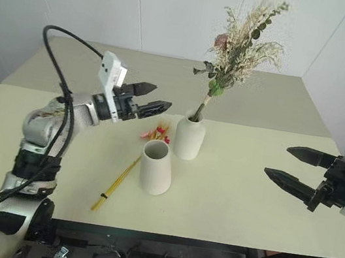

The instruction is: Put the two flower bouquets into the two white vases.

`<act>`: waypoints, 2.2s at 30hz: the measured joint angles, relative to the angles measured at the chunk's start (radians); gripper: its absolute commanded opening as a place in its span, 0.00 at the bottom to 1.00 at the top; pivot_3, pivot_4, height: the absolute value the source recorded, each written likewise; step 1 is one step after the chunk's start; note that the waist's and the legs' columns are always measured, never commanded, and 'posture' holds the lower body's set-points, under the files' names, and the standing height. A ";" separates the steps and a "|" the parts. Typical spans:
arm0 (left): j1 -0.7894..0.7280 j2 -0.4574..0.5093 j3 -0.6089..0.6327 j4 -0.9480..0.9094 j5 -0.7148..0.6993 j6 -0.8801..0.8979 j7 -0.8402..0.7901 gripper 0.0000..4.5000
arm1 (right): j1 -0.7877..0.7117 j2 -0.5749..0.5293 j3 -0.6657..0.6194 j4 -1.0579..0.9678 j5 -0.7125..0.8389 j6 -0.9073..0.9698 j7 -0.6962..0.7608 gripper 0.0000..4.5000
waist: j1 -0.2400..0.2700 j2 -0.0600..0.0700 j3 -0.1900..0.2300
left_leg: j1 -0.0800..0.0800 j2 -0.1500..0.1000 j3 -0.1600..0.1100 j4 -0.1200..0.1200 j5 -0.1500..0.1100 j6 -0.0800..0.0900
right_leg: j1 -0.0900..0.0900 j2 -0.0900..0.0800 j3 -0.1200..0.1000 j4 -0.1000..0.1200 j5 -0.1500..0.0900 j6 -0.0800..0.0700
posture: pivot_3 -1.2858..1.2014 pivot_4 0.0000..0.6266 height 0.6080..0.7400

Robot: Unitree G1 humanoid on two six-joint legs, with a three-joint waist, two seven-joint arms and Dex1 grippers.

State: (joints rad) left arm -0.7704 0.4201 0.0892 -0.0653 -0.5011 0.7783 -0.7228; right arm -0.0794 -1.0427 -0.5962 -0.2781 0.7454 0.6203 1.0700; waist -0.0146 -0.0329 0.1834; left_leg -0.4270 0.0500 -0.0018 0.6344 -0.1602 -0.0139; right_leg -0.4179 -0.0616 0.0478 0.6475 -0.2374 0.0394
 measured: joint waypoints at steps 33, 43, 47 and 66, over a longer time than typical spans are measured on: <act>-0.120 0.134 -0.437 0.105 0.117 0.661 0.183 0.00 | -0.126 -0.080 0.107 0.116 -0.036 -0.050 0.232 1.00 | -0.003 0.000 0.000 | 0.001 0.000 0.000 -0.001 0.000 0.000 | 0.000 0.000 0.001 0.000 0.000 0.000 | 0.52 0.24 1.00; -0.116 0.071 -0.063 0.150 0.116 0.475 0.252 0.00 | -0.145 -0.080 0.120 0.132 -0.038 -0.052 0.238 1.00 | 0.001 0.000 0.000 | -0.001 0.000 0.000 -0.001 0.000 0.000 | -0.001 0.000 0.001 0.000 0.000 -0.001 | 0.52 0.24 1.00; -0.096 -0.047 0.189 0.118 -0.001 0.227 0.243 0.00 | -0.146 -0.079 0.120 0.132 -0.038 -0.052 0.236 1.00 | 0.002 0.000 0.000 | -0.001 0.000 0.000 0.000 0.000 0.000 | -0.001 0.000 0.000 0.000 0.004 -0.007 | 0.52 0.24 1.00; -0.158 -0.169 0.239 -0.003 -0.520 0.166 0.047 0.00 | -0.139 -0.066 0.118 0.087 -0.031 -0.051 0.195 1.00 | 0.001 0.000 0.000 | 0.002 0.000 0.000 0.000 0.000 0.000 | 0.002 0.000 0.000 0.000 0.000 0.000 | 0.52 0.24 1.00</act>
State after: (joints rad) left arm -0.9285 0.2508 0.3282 -0.0684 -1.0208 0.9446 -0.6755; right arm -0.2180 -1.1088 -0.4784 -0.1908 0.7147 0.5693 1.2652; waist -0.0133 -0.0330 0.1834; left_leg -0.4253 0.0496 -0.0017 0.6348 -0.1602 -0.0140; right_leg -0.4155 -0.0618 0.0482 0.6471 -0.2370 0.0395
